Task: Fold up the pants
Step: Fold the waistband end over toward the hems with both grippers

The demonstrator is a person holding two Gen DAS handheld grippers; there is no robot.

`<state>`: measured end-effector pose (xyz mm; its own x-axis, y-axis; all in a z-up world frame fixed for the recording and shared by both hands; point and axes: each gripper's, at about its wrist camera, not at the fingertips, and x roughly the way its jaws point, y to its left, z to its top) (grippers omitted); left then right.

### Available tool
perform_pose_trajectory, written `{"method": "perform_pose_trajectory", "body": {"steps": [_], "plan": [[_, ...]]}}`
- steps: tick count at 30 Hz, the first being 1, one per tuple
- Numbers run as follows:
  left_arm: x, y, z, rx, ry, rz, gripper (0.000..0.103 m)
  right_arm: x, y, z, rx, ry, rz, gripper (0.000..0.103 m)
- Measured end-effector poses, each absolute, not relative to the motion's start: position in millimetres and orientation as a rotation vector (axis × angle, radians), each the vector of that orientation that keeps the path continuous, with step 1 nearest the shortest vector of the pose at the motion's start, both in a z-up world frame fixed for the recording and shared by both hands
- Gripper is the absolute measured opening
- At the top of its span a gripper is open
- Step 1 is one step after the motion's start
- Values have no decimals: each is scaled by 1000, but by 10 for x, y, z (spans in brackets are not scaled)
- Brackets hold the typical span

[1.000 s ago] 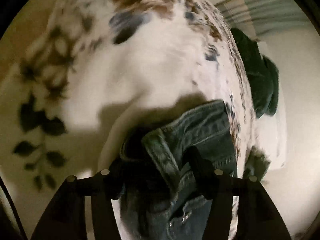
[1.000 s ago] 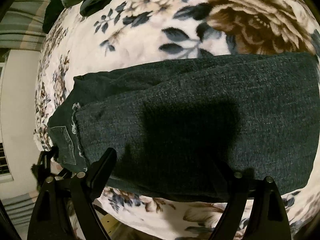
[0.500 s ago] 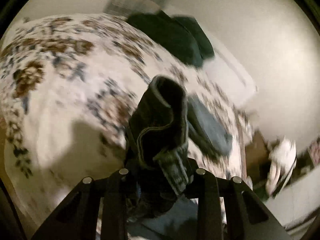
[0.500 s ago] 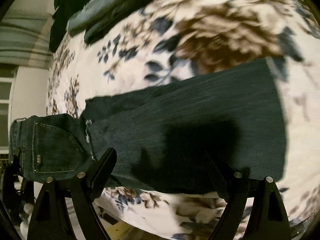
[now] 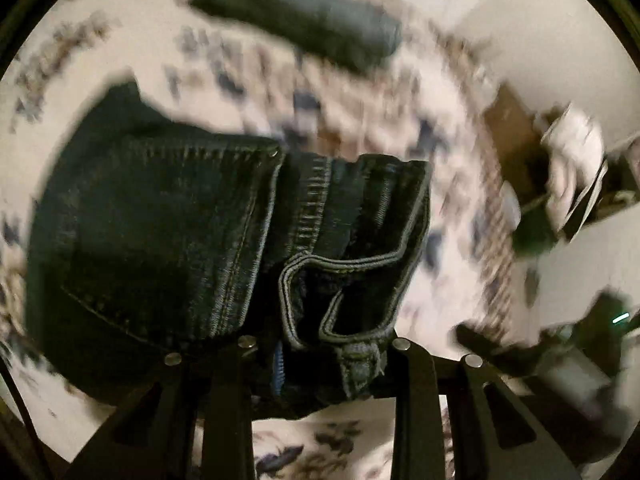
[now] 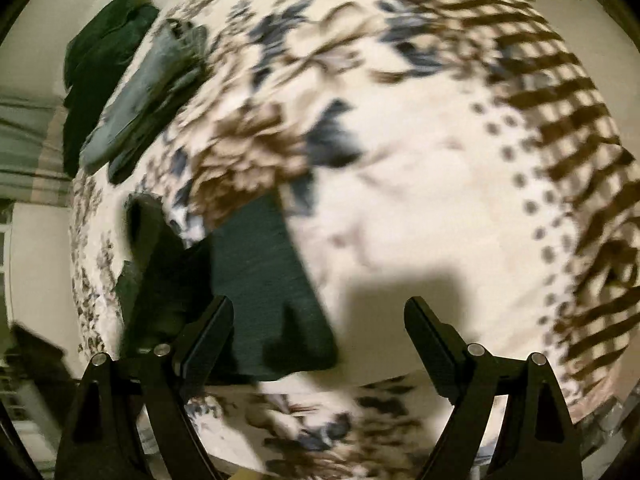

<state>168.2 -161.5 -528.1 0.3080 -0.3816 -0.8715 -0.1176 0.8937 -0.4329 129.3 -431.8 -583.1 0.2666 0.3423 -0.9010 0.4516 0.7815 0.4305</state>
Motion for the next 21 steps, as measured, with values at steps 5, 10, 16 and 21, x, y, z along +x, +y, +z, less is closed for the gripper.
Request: {"method": "perform_pose_trajectory", "body": {"steps": [5, 10, 16, 21], "plan": [[1738, -1576, -5128, -533, 1313, -212, 67, 1317, -4511, -5829, 815, 1334, -36, 90], [1724, -1300, -4651, -558, 1245, -278, 103, 1501, -4325, -5745, 927, 1307, 142, 90], [1691, -495, -4366, -448, 1177, -60, 103, 1849, -3749, -6078, 858, 1439, 269, 90], [1744, 196, -4629, -394, 1219, 141, 103, 2027, -3175, -6187, 616, 1446, 270, 33]]}}
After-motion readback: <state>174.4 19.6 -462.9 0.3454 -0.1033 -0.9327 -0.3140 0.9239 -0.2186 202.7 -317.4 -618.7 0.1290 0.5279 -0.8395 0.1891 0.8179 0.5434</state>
